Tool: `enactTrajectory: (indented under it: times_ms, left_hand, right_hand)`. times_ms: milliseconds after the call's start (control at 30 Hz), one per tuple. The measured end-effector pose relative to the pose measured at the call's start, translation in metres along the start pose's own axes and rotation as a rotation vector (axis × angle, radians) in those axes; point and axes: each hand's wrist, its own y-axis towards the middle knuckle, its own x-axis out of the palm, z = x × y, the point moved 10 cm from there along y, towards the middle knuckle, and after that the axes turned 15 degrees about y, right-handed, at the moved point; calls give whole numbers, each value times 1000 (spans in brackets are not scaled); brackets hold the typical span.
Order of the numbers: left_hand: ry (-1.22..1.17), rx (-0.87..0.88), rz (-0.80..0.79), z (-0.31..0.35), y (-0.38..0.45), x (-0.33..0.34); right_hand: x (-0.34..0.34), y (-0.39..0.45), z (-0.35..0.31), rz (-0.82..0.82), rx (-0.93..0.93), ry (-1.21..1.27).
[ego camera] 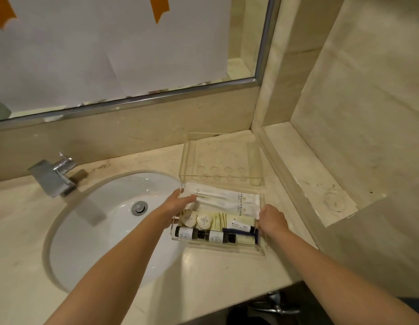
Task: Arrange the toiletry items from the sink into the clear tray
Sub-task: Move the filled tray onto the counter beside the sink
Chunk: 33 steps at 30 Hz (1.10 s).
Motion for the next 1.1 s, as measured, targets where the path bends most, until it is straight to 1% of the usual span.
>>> enactTrajectory:
  times_ms: [133, 267, 367, 500, 600, 767, 833, 900, 967, 1033, 1100]
  left_hand:
    - [11, 3, 18, 10, 13, -1]
    - [-36, 24, 73, 12, 21, -7]
    - [-45, 49, 145, 11, 25, -16]
    - [-41, 83, 291, 21, 25, -27]
    - [-78, 53, 330, 28, 27, -33]
    - [-150, -1, 323, 22, 30, -42]
    - [-143, -35, 294, 14, 32, -40]
    - [-131, -111, 229, 3, 29, -33]
    - [-139, -167, 163, -4, 25, -24]
    - [-183, -172, 149, -5, 23, -20]
    - [-213, -178, 163, -3, 22, -20]
  right_hand:
    - [-4, 10, 0, 51, 6, 47]
    - [-5, 14, -14, 77, -49, 19]
    - [-1, 17, -23, 70, -81, 19]
    - [2, 25, -25, 60, -64, 95]
    - [-3, 30, -29, 69, -33, 193]
    - [-8, 39, -39, 86, -26, 236]
    - [-8, 39, -38, 98, -30, 234]
    - [-10, 34, -37, 111, -27, 201]
    - [-13, 26, -30, 115, 17, 110]
    - [-14, 18, -18, 96, 97, 16]
    - [-9, 13, -9, 56, 177, 73]
